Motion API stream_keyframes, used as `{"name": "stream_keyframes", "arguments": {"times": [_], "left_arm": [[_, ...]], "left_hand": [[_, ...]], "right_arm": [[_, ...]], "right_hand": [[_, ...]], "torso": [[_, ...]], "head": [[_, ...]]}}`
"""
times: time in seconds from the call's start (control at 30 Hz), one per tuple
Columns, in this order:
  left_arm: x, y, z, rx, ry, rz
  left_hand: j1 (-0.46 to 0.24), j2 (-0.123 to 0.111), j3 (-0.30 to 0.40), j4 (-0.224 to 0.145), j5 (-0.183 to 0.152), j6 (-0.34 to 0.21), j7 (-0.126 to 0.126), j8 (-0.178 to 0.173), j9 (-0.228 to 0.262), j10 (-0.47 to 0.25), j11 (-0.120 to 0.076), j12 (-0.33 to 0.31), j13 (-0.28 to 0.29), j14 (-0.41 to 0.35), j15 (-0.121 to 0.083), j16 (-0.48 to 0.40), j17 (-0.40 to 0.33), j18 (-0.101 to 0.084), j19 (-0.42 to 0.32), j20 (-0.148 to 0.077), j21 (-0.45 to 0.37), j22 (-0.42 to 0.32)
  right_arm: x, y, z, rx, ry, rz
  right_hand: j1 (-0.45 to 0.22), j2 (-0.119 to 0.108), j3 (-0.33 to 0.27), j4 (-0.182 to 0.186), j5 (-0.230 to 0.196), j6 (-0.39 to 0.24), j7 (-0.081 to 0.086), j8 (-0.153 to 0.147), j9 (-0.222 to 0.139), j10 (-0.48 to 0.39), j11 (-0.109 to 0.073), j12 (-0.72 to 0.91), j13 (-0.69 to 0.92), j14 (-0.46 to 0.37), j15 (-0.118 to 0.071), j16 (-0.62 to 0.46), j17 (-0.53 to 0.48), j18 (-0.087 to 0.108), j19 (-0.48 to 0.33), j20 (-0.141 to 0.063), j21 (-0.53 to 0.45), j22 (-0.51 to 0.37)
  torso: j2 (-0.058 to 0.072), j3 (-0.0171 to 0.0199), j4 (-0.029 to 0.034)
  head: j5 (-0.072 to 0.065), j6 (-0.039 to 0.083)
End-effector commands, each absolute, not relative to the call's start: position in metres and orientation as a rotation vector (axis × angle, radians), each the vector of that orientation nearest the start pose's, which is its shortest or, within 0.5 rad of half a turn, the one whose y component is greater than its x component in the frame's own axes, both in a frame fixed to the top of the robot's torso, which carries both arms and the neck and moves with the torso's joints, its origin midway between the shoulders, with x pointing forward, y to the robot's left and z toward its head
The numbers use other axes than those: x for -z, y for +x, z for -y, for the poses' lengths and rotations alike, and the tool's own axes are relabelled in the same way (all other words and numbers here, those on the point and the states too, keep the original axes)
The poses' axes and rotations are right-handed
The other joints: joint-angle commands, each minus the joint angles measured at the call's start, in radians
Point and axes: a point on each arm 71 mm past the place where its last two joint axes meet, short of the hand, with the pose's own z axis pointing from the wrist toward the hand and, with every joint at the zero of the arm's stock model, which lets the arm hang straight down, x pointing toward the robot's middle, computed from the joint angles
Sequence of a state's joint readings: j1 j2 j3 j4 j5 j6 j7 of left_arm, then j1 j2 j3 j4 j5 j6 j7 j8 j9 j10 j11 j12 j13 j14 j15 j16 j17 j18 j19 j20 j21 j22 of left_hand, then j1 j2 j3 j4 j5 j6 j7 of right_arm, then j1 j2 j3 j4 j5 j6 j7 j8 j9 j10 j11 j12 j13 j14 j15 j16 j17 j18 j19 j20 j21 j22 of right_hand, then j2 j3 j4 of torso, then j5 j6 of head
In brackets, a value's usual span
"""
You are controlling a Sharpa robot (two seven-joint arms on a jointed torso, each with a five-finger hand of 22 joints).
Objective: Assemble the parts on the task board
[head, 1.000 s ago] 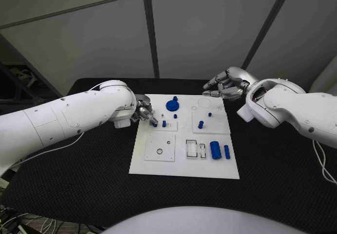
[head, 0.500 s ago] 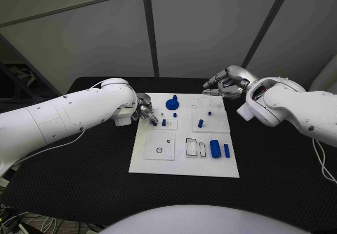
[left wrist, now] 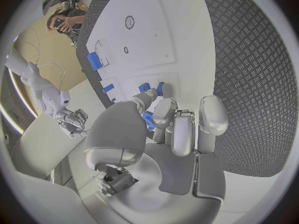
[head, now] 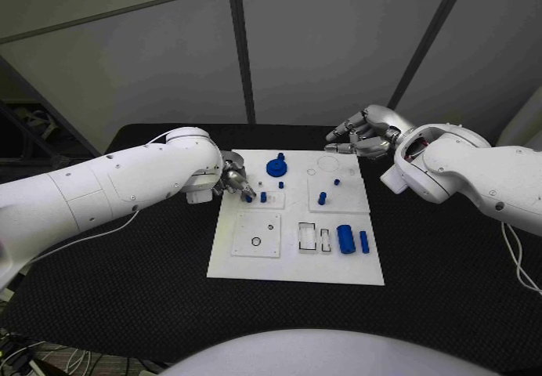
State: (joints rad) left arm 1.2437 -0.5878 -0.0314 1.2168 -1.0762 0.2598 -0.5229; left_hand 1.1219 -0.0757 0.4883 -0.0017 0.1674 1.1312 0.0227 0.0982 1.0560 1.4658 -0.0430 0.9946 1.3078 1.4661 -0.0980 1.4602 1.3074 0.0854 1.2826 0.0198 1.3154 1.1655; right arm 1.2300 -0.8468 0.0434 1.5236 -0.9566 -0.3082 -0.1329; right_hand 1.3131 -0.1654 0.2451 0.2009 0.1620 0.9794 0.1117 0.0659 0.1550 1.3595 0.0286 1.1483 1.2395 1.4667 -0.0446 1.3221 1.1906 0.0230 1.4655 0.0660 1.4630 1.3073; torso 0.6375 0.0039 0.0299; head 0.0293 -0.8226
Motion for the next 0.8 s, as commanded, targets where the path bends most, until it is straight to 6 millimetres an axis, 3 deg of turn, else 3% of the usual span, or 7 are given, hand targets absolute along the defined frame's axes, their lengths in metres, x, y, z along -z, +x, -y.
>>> {"name": "stream_keyframes", "arguments": {"times": [0.03,0.37,0.53,0.6,0.73,0.77,0.8], "left_arm": [[0.232,0.529,-0.177,0.317,-0.129,-2.415],[0.233,0.532,-0.183,0.306,-0.157,-2.4],[0.232,0.532,-0.185,0.315,-0.174,-2.379],[0.231,0.533,-0.187,0.327,-0.193,-2.358],[0.227,0.535,-0.19,0.382,-0.27,-2.305],[0.225,0.536,-0.191,0.402,-0.298,-2.287],[0.224,0.537,-0.192,0.422,-0.324,-2.268]], "left_hand": [[-0.021,-0.006,0.008,0.005,-0.084,0.012,-0.004,-0.005,0.0,0.077,-0.005,-0.005,0.141,0.069,-0.004,-0.002,0.101,0.012,0.0,-0.005,-0.004,0.0],[-0.049,-0.039,-0.052,0.08,-0.119,0.024,-0.002,-0.014,0.001,0.075,-0.003,-0.028,0.137,0.069,-0.005,-0.002,0.101,0.012,0.004,-0.007,-0.007,0.001],[-0.082,-0.082,-0.105,0.137,-0.119,0.029,-0.001,-0.018,0.001,0.074,-0.002,-0.054,0.132,0.069,-0.005,-0.001,0.101,0.011,0.005,-0.008,-0.008,0.001],[-0.098,-0.112,-0.136,0.168,-0.119,0.03,0.001,-0.02,0.001,0.069,0.0,-0.132,0.114,0.069,-0.005,0.0,0.103,0.012,0.005,-0.008,-0.01,0.0],[-0.096,-0.132,-0.173,0.22,-0.118,0.021,0.004,-0.03,-0.002,0.061,0.001,-0.235,0.085,0.071,-0.005,0.005,0.11,0.012,0.003,-0.008,-0.014,-0.004],[-0.095,-0.134,-0.196,0.233,-0.118,0.019,0.005,-0.032,-0.003,0.058,0.003,-0.269,0.075,0.071,-0.004,0.004,0.108,0.013,0.0,-0.007,-0.017,-0.008],[-0.063,-0.104,-0.273,0.259,-0.117,0.019,0.008,-0.031,-0.004,0.055,-0.001,-0.303,0.059,0.069,0.004,0.001,0.105,0.015,-0.003,-0.008,-0.023,-0.013]], "right_arm": [[0.146,0.503,0.208,-0.888,0.356,-1.712],[0.145,0.503,0.209,-0.888,0.357,-1.71],[0.145,0.503,0.209,-0.887,0.357,-1.71],[0.145,0.503,0.209,-0.887,0.357,-1.71],[0.145,0.503,0.21,-0.886,0.358,-1.709],[0.145,0.503,0.21,-0.886,0.358,-1.709],[0.145,0.503,0.21,-0.885,0.358,-1.709]], "right_hand": [[-0.004,0.003,-0.002,0.006,0.002,0.006,0.0,0.001,0.002,0.002,-0.001,0.002,0.002,0.025,-0.002,0.001,0.002,0.009,0.031,-0.001,0.003,0.147],[-0.005,0.003,-0.002,0.01,0.004,0.006,0.0,0.001,0.003,0.0,-0.001,-0.001,-0.002,0.026,-0.002,-0.001,0.0,0.009,0.031,-0.001,0.002,0.146],[-0.005,0.003,-0.002,0.01,0.004,0.006,0.0,0.001,0.003,0.0,-0.001,-0.001,-0.002,0.026,-0.002,-0.001,0.0,0.009,0.031,-0.001,0.002,0.146],[-0.005,0.003,-0.002,0.01,0.004,0.006,0.0,0.001,0.003,0.0,-0.001,-0.001,-0.002,0.026,-0.002,-0.001,0.0,0.009,0.031,-0.001,0.002,0.146],[-0.006,0.003,-0.002,0.011,0.004,0.006,0.0,0.0,0.003,0.0,-0.001,-0.003,-0.003,0.025,-0.002,-0.002,-0.001,0.01,0.03,-0.001,0.001,0.145],[-0.006,0.003,-0.002,0.011,0.004,0.006,0.0,0.0,0.003,0.0,-0.001,-0.003,-0.003,0.025,-0.002,-0.002,-0.001,0.01,0.03,-0.001,0.001,0.145],[-0.006,0.003,-0.002,0.011,0.004,0.006,0.0,0.0,0.003,0.0,-0.001,-0.003,-0.003,0.025,-0.002,-0.002,-0.001,0.01,0.03,-0.001,0.001,0.145]], "torso": [[0.0,0.0003,0.0001],[0.001,-0.0004,0.0003],[0.0,-0.0008,0.0002],[0.0,-0.0008,0.0007],[0.0,-0.0007,0.0009],[0.0,-0.0006,0.0011],[0.0,-0.0005,0.0011]], "head": [[0.0,0.002],[-0.001,0.004],[-0.002,0.006],[-0.003,0.007],[-0.003,0.008],[-0.002,0.009],[-0.002,0.009]]}}
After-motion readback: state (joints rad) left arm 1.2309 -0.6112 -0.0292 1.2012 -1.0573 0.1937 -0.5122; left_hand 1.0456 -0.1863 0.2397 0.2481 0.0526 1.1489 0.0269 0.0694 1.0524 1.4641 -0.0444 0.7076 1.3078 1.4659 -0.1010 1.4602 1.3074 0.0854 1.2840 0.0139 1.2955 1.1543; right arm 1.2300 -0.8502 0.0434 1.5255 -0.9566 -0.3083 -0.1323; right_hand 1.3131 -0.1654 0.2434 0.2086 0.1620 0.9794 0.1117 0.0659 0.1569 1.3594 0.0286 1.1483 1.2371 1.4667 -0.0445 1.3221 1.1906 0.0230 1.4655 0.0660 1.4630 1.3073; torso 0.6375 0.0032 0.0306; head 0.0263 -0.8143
